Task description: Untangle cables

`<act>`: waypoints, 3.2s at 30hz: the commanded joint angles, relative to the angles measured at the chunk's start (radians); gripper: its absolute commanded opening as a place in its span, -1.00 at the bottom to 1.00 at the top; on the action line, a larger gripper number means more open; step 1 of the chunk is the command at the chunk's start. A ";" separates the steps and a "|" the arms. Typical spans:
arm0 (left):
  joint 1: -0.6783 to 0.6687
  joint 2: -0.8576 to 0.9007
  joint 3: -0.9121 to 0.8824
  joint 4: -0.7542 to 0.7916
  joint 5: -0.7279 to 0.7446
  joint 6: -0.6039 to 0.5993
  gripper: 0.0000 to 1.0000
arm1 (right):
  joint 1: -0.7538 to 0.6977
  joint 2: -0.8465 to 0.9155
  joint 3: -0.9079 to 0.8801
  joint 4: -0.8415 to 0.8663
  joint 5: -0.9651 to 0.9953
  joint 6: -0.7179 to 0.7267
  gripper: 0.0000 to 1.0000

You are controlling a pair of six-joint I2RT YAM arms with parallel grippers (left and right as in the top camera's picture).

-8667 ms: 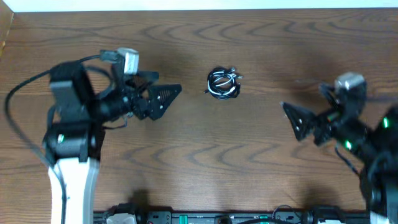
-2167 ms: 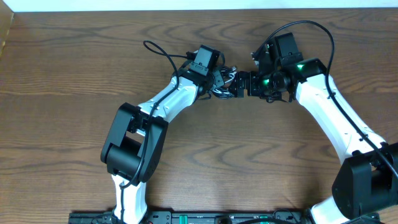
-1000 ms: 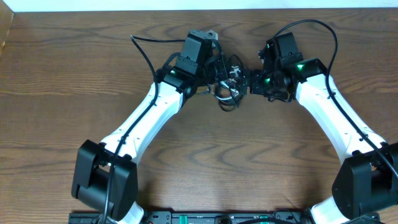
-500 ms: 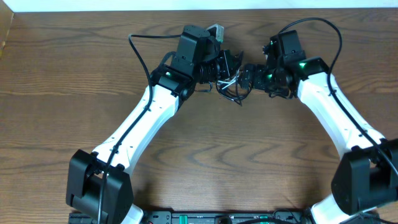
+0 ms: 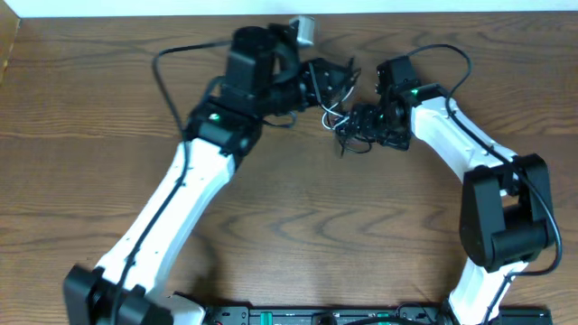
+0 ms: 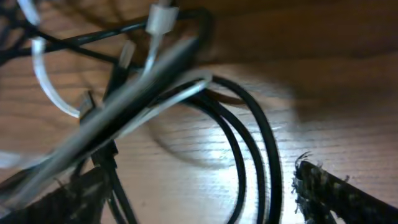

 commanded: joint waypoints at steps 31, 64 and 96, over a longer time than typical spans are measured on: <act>0.263 -0.006 0.000 -0.644 -0.517 0.063 -0.85 | -0.043 -0.442 0.017 0.058 -0.277 -0.081 -0.97; 0.263 0.217 0.000 -0.759 -0.561 0.063 0.15 | 0.007 -0.365 0.017 -0.125 -0.023 -0.008 0.82; 0.263 0.217 0.000 -0.760 -0.560 0.063 0.02 | -0.010 -0.296 0.219 -0.047 -0.344 -0.096 -0.97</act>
